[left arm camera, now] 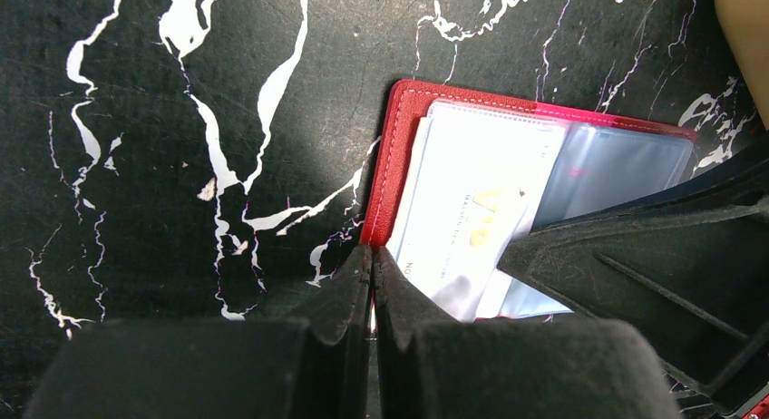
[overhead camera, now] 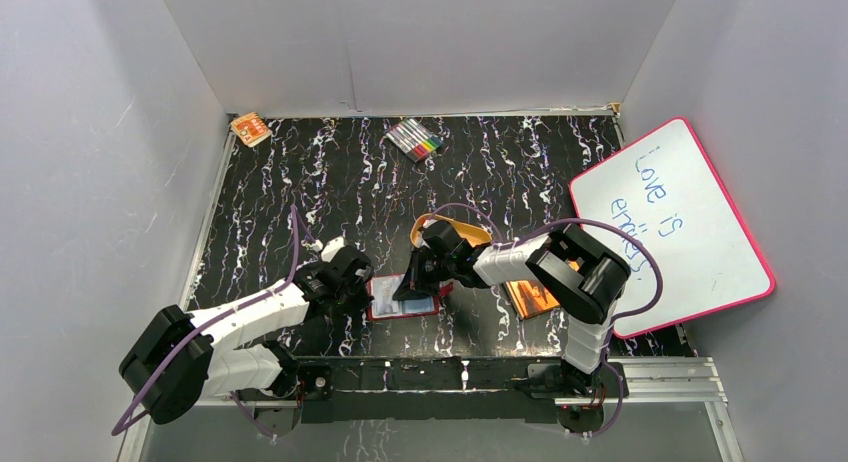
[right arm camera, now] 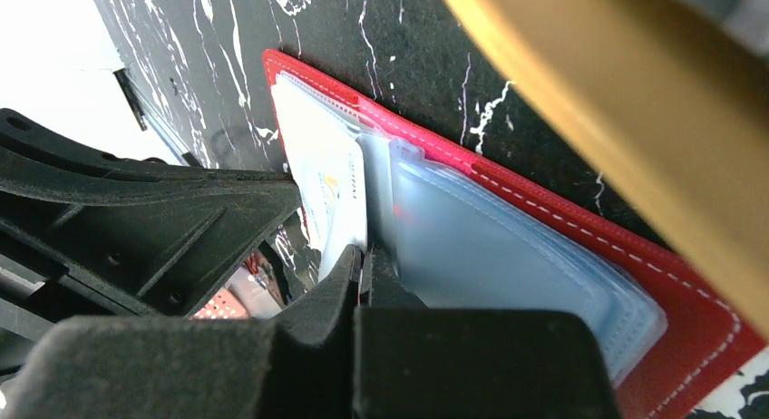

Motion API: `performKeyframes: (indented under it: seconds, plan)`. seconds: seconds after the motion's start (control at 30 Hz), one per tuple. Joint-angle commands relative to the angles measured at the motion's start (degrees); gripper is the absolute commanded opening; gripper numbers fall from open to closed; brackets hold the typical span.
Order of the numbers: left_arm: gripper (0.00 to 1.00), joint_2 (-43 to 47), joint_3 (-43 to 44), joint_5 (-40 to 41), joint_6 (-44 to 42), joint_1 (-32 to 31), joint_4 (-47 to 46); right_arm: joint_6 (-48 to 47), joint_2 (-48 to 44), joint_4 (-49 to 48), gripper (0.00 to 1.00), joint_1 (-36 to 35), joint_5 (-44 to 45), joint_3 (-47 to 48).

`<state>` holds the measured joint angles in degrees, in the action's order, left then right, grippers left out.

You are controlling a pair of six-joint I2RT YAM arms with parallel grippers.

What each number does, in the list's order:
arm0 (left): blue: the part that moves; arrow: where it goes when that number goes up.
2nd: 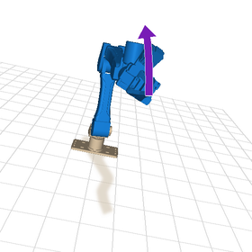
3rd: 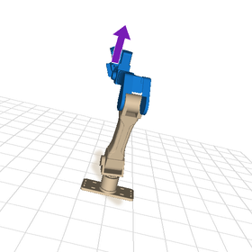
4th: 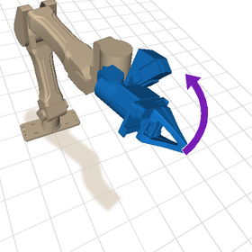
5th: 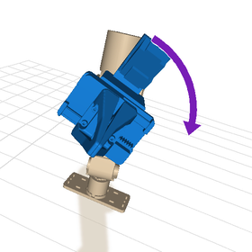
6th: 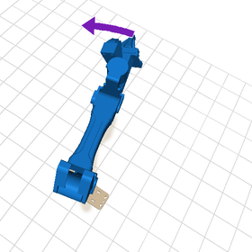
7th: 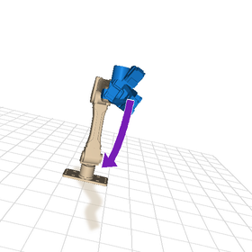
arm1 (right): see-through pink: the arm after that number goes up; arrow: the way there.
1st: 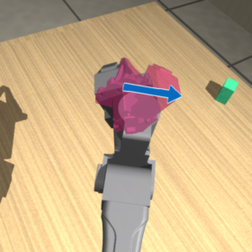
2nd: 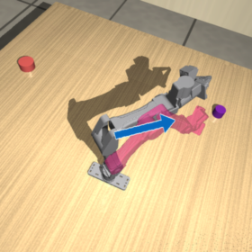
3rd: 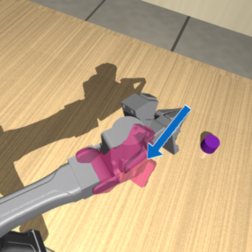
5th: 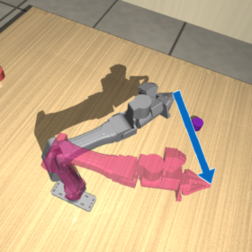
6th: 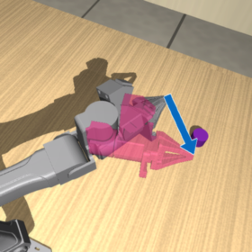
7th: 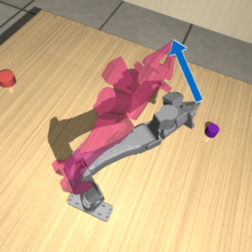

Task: Put the credit cards into the card holder
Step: Insert the credit card into the card holder.

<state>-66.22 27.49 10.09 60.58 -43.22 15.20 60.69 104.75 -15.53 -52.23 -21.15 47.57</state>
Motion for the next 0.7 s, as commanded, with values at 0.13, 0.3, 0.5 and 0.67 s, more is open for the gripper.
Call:
performKeyframes:
  seconds: [0.13, 0.3, 0.5, 0.67]
  plan:
    - [0.0, -2.0, -1.7, -0.1, -0.8, 0.0, 3.3, -2.0, -0.6, 3.5, 0.04, -0.6, 2.9, 0.8]
    - [0.0, -1.6, -1.7, 0.3, -0.7, 0.0, 3.6, -2.2, -1.9, 4.6, 0.21, -0.6, 3.5, 0.2]
    - [0.0, -1.1, -1.6, 0.6, -0.7, 0.0, 4.1, -3.2, -3.9, 7.1, 0.35, -0.6, 5.1, 0.5]
    - [0.0, -0.5, -1.9, 0.6, -0.4, -0.1, 4.2, -4.0, -5.8, 9.7, 0.46, -0.6, 6.5, 0.7]
